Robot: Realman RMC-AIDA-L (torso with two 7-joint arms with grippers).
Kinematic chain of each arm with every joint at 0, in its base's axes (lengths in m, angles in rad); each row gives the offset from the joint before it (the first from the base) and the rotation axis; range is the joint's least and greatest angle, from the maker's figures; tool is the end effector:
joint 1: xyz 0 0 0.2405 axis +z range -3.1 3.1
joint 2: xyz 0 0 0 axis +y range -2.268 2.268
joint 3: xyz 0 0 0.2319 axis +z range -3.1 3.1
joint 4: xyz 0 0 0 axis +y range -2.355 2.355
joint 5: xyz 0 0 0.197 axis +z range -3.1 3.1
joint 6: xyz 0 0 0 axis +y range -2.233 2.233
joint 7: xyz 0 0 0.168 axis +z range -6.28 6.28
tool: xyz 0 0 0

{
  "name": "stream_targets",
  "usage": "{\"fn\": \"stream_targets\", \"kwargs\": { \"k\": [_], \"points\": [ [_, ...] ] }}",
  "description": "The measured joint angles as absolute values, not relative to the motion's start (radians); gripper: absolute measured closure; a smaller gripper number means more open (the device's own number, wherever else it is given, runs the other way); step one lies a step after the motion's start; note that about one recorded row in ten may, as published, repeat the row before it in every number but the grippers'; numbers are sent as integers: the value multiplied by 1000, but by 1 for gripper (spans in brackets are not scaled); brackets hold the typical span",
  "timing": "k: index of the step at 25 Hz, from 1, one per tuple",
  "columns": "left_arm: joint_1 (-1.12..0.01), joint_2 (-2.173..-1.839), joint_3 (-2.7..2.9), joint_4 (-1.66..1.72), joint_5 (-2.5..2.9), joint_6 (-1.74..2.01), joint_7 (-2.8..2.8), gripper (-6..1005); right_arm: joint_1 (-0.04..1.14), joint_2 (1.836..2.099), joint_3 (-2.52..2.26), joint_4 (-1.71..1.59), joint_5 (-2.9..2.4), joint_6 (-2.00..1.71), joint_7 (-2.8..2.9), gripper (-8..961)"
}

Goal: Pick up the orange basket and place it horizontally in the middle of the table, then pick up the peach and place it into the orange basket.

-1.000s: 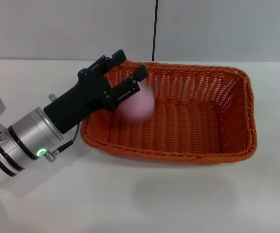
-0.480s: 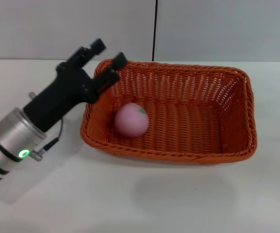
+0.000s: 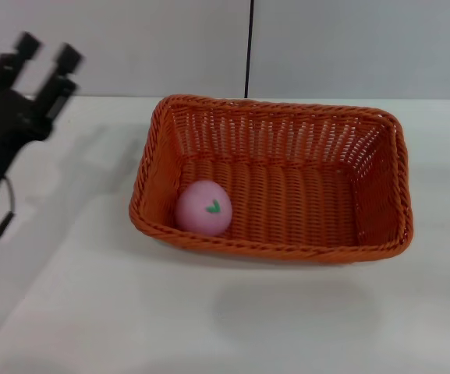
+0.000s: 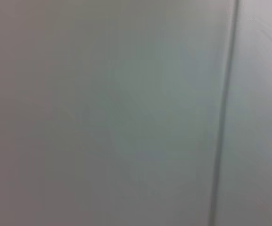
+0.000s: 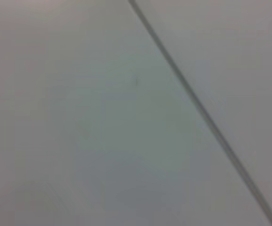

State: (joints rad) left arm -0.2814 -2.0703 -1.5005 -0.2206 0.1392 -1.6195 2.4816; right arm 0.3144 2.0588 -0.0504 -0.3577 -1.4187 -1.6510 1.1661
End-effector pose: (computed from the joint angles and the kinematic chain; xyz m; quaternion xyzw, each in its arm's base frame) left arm -0.2471 0.2810 0.0257 -0.6988 -0.1964 -0.5354 0.4318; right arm 0.3147 0.2808 0.1256 -0.6000 0.2863 0.5580 0.4967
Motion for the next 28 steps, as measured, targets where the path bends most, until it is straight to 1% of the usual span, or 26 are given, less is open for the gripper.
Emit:
{"fn": "stream_targets", "kwargs": {
  "k": [3, 5, 13, 28],
  "points": [
    [-266, -2072, -1571, -215, 138, -1629, 2495, 275, 314, 2071, 58, -326, -1419, -1651, 1108, 505],
    [-258, -2072, -1615, -211, 137, -1631, 2504, 275, 314, 2072, 85, -314, -1419, -1651, 1090, 505],
    [-235, -2076, -1808, -167, 136, -1680, 2507, 275, 306, 2072, 275, -233, -1419, -1649, 969, 505],
    [-224, -2074, -1930, -118, 128, -1746, 2508, 275, 304, 2072, 345, -218, -1419, -1624, 964, 505]
  ]
}}
